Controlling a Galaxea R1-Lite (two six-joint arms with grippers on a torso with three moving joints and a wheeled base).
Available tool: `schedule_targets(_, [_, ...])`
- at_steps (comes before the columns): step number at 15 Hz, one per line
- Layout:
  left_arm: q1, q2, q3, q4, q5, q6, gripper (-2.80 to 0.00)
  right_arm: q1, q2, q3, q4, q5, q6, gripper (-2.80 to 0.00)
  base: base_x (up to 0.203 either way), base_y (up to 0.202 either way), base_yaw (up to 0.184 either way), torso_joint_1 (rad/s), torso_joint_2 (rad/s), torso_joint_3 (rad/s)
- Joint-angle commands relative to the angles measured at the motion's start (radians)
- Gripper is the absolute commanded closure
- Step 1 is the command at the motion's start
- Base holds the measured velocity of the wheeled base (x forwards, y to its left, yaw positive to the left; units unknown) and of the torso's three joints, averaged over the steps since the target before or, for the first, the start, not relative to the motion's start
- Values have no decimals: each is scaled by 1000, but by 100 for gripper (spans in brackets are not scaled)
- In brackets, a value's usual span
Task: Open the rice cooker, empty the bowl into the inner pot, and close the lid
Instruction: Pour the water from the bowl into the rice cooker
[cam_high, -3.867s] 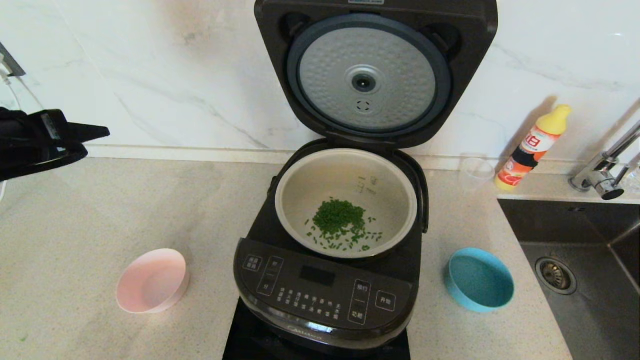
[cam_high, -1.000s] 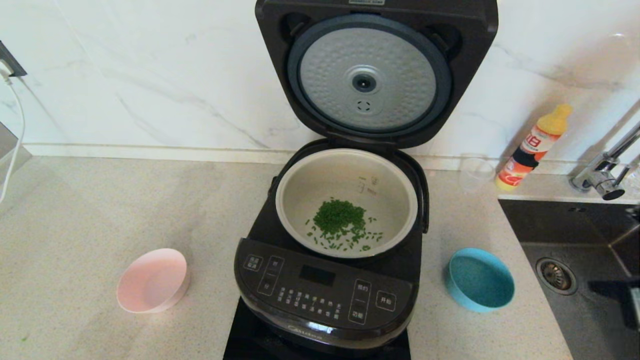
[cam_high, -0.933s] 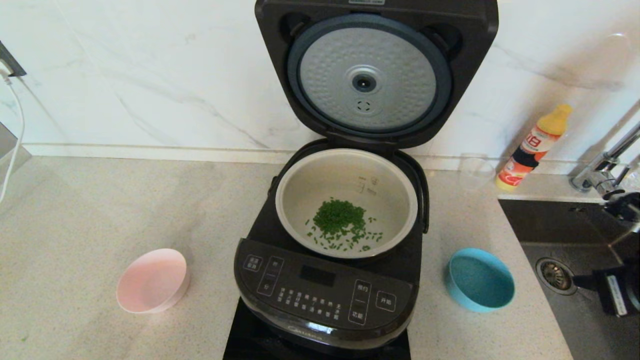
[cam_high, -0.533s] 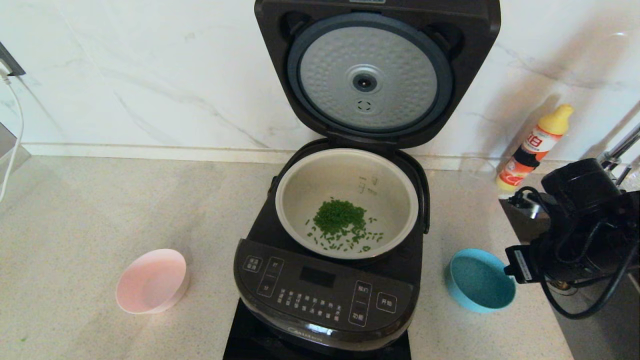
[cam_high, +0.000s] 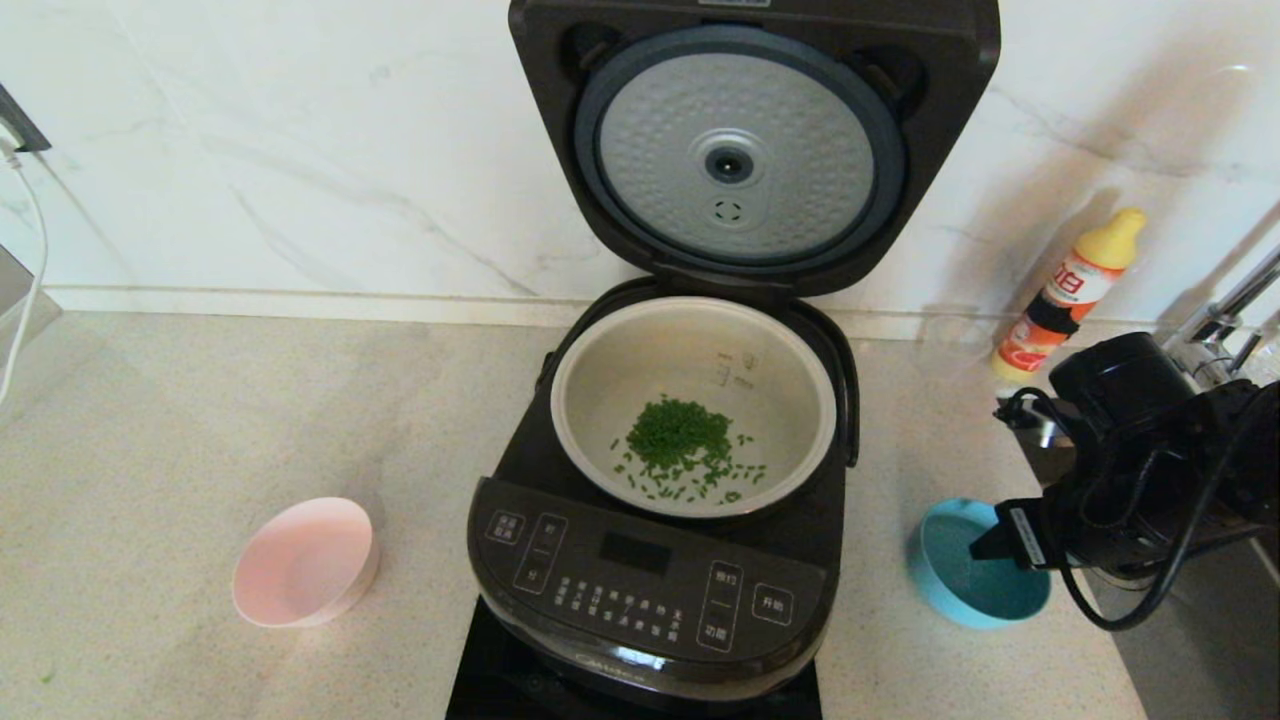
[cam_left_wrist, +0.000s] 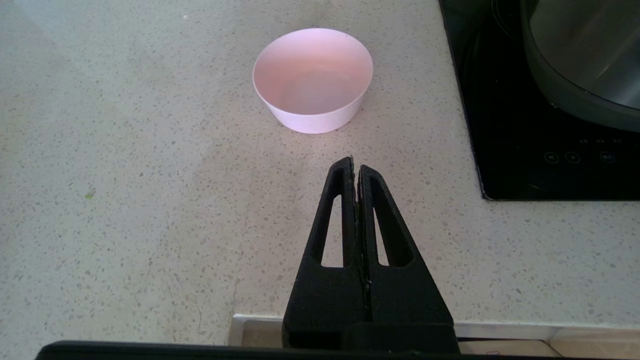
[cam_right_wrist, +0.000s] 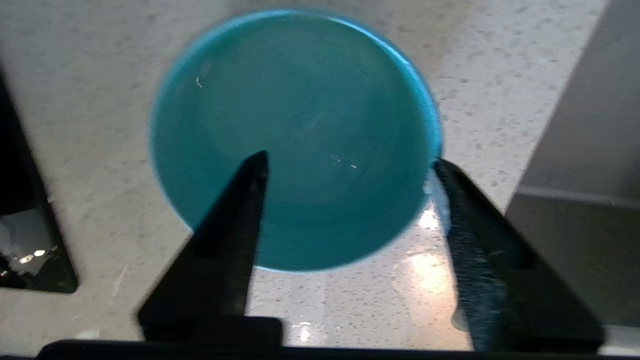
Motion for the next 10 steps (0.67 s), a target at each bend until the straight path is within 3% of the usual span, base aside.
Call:
schedule_targets(1, [0, 1, 0, 0, 0, 0, 0, -7, 0, 0, 2, -4, 0, -280, 0, 0, 0, 0, 0, 0])
schedule_targets(7, [0, 1, 0, 0, 0, 0, 0, -11, -41, -14, 5, -2, 4, -280, 0, 0, 0, 0, 0, 0])
schedule_targets(10, [0, 1, 0, 0, 0, 0, 0, -61, -18, -15, 3, 0, 2, -280, 0, 0, 0, 0, 0, 0])
